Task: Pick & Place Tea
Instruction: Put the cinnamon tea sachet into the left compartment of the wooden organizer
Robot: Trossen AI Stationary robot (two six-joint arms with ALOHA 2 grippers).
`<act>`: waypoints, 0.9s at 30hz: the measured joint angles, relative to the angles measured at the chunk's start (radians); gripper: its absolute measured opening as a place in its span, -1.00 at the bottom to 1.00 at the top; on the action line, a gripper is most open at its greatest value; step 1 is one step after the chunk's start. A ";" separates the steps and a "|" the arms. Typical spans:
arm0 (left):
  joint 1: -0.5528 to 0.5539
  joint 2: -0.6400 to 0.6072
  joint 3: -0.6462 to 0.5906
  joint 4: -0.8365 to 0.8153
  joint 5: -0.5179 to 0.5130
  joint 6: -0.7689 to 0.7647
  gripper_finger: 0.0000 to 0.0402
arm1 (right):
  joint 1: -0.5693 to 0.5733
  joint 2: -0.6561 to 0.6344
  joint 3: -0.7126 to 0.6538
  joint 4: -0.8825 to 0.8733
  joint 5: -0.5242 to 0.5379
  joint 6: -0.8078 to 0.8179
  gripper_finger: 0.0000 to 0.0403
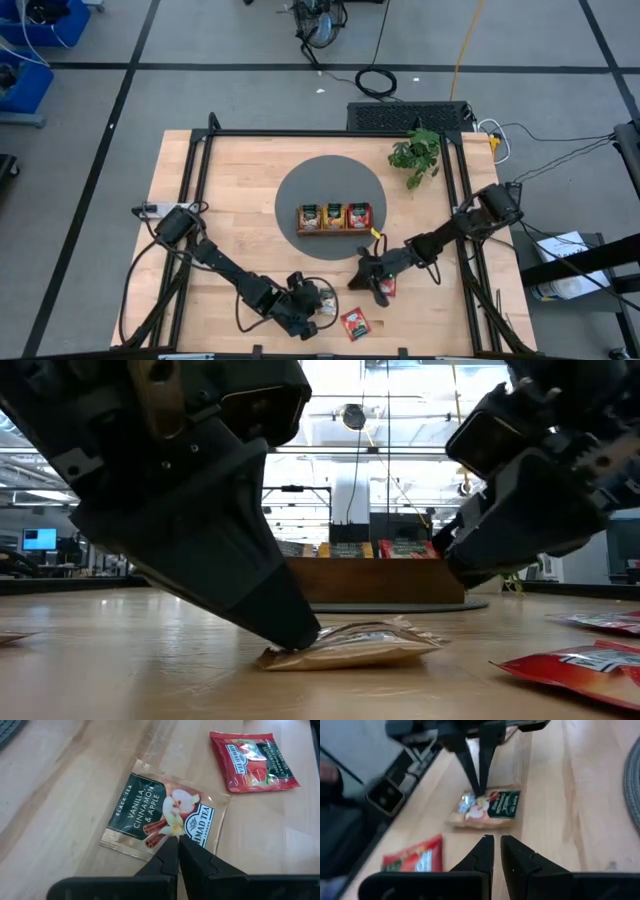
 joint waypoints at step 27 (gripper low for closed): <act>0.026 0.062 -0.041 0.101 -0.099 0.088 -0.88 | -0.011 0.140 0.090 -0.046 0.040 0.311 -0.87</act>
